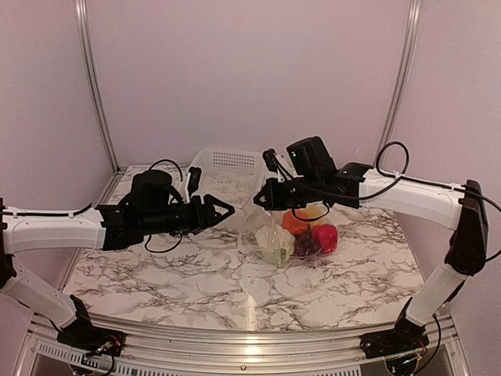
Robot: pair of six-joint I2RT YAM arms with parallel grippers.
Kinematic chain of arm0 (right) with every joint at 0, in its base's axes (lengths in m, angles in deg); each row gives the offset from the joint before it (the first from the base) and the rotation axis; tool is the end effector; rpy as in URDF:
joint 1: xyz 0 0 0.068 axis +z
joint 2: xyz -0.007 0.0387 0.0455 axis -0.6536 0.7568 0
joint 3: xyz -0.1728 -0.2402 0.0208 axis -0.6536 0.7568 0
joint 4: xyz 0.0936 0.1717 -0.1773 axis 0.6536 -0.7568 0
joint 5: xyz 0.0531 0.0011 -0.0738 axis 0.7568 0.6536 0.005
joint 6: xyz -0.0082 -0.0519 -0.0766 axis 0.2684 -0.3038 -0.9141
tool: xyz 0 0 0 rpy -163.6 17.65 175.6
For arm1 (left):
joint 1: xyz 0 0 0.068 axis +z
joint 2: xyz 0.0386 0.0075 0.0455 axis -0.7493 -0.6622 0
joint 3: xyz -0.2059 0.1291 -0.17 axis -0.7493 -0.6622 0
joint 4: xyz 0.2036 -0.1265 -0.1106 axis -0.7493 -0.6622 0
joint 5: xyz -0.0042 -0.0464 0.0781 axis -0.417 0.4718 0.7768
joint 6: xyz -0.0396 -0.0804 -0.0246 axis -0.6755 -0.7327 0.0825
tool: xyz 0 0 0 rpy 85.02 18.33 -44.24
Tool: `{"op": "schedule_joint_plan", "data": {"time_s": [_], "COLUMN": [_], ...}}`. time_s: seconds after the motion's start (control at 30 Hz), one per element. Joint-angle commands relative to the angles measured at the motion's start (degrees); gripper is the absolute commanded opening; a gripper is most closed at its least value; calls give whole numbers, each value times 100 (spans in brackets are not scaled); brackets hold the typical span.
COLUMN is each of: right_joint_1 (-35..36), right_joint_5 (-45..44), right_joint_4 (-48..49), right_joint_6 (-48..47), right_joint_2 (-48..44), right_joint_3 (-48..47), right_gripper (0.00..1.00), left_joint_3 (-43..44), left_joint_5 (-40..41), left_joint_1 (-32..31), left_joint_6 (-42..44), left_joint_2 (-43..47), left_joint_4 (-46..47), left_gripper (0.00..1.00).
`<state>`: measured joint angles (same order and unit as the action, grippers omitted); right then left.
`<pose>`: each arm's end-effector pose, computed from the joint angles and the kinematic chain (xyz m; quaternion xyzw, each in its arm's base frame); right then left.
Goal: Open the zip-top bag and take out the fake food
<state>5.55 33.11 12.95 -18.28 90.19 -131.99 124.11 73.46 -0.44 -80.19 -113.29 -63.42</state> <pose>0.2835 0.3165 0.3014 -0.1668 0.8689 0.3390 0.3197 0.2228 -0.2760 0.2925 0.0596 0.7825 -0.5007 0.3653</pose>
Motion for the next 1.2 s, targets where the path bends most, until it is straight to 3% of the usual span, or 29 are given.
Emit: {"op": "schedule_joint_plan", "data": {"time_s": [0.0,0.2,0.33,0.47,0.57,0.7,0.97,1.17], "right_joint_1": [68,83,38,15,4,-41,-176,-189], "right_joint_5": [346,254,106,105,114,174,320,379], "right_joint_4": [467,531,263,191,171,151,240,285], "right_joint_6": [313,336,277,257,248,226,198,178], "right_joint_2": [-328,-281,-249,-285,-312,-330,-353,-293], "right_joint_3": [405,637,672,738,740,789,823,810], "right_gripper": [0,0,0,0,0,0,0,0], "left_joint_3": [-49,65,229,649,850,916,1162,1704], "left_joint_5": [-157,-113,30,197,493,546,1165,1016], "left_joint_1": [-355,-690,-775,-828,-842,-842,-834,-834], "left_joint_6": [-97,-465,-752,-943,-1147,-1255,-1507,-1375], "left_joint_2": [-668,-1708,-2279,-2844,-3145,-3392,-3664,-4045], "left_joint_4": [845,1767,2243,2133,1789,2030,1270,772], "left_gripper": [54,34,30,28,32,37,67,78]}}
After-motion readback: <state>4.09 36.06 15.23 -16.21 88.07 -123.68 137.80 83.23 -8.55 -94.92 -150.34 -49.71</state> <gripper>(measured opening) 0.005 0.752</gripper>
